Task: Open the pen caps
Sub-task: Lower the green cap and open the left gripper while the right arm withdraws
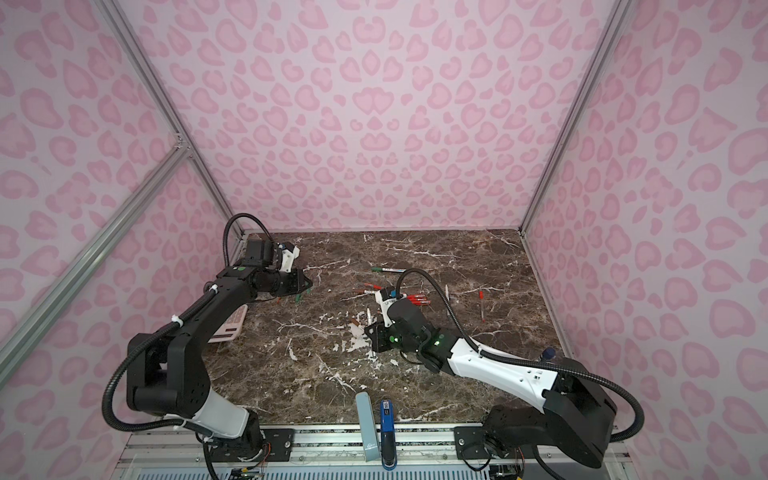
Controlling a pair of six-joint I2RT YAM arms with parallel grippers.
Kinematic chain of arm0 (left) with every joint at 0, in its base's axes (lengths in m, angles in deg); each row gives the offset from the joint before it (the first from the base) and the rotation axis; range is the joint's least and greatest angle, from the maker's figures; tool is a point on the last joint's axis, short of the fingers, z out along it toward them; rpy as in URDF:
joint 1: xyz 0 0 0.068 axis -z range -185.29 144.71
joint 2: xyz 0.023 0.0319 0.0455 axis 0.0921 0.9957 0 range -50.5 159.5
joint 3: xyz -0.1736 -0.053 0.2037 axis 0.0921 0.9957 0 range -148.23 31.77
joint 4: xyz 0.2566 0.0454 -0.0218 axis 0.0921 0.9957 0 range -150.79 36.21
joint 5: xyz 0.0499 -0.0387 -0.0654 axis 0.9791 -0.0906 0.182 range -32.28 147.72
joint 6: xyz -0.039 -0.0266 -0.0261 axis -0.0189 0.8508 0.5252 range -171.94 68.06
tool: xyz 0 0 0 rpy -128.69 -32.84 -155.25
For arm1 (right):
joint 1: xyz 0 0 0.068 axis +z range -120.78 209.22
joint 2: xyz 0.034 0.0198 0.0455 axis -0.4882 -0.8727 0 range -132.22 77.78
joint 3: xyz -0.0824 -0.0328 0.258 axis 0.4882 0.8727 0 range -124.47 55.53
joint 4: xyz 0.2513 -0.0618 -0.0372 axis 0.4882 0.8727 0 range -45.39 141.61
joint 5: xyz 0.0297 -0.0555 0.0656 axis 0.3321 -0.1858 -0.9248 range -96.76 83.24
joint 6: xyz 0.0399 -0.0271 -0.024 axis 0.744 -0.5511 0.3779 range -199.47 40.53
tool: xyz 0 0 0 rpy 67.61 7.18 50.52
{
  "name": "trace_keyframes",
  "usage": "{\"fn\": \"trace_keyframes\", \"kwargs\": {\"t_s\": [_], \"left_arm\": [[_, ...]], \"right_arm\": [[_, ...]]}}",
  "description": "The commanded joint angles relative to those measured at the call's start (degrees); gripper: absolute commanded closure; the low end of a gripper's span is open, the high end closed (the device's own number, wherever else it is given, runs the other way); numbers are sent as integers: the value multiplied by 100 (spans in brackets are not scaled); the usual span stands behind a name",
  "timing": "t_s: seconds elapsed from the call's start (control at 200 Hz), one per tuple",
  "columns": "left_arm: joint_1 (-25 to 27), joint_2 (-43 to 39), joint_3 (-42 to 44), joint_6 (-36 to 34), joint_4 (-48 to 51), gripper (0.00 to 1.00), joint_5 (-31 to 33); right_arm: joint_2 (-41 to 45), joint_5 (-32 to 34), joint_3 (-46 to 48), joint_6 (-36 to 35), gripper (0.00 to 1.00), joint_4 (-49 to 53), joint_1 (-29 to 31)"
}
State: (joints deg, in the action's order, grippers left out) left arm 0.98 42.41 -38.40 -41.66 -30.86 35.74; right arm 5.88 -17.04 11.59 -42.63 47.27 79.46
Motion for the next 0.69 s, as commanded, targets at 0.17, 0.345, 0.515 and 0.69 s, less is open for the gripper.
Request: {"fn": "trace_keyframes", "kwargs": {"t_s": [0.17, 0.345, 0.515, 0.69], "left_arm": [[81, 1129, -739, -305, 684, 96, 1104], [100, 1895, -1403, -425, 1027, 96, 1476], [129, 2290, -1690, -510, 1179, 96, 1883], [129, 2518, -1790, -412, 1202, 96, 2012]], "right_arm": [[917, 578, 260, -249, 100, 1079, -256], [1464, 828, 565, -233, 100, 1082, -370], [1923, 914, 775, -214, 100, 1209, -490], [2233, 948, 859, -192, 100, 1375, -624]]}}
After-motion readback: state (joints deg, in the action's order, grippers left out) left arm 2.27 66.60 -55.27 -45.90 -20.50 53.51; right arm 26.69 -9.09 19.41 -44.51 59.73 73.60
